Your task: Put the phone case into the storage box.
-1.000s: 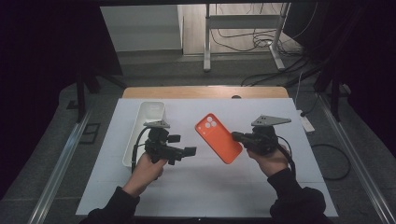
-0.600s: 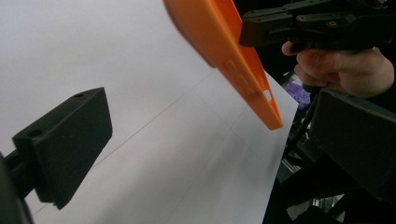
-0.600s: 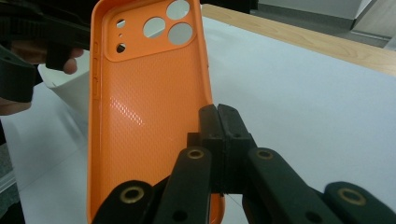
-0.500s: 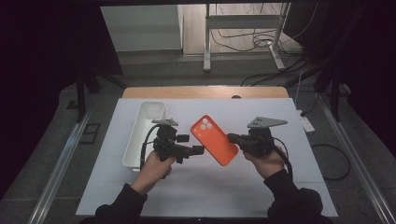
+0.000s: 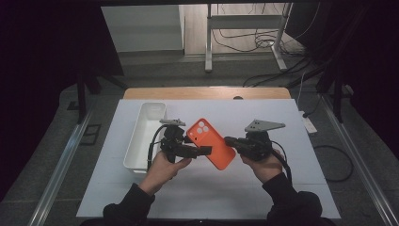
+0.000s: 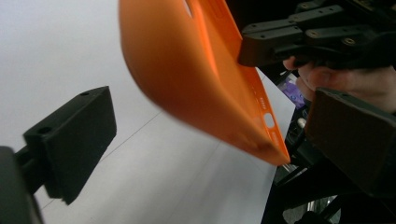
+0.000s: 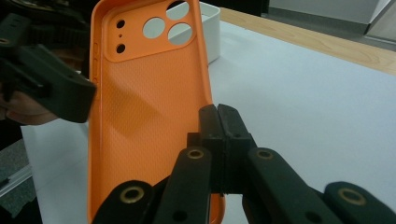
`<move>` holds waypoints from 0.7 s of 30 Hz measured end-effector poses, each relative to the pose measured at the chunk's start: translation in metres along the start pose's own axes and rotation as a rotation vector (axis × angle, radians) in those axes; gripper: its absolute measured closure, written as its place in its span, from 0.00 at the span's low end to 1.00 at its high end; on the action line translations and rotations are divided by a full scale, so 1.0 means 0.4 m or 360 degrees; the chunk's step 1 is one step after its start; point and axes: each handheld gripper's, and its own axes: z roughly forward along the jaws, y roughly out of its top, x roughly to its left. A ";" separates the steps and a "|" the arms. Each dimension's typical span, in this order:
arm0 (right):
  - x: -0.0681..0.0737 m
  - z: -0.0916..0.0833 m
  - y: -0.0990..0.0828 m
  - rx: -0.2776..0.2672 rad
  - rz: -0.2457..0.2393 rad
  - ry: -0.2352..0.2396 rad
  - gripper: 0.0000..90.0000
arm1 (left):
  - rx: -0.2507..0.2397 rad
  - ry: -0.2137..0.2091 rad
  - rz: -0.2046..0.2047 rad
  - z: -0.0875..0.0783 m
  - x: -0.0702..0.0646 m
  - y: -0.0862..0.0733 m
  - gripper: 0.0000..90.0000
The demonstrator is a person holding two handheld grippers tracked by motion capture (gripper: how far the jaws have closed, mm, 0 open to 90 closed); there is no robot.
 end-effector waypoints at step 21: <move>0.029 0.014 -0.003 0.0015 -0.0055 0.0031 0.99 | 0.0048 -0.0211 -0.0146 0.004 0.013 -0.010 0.69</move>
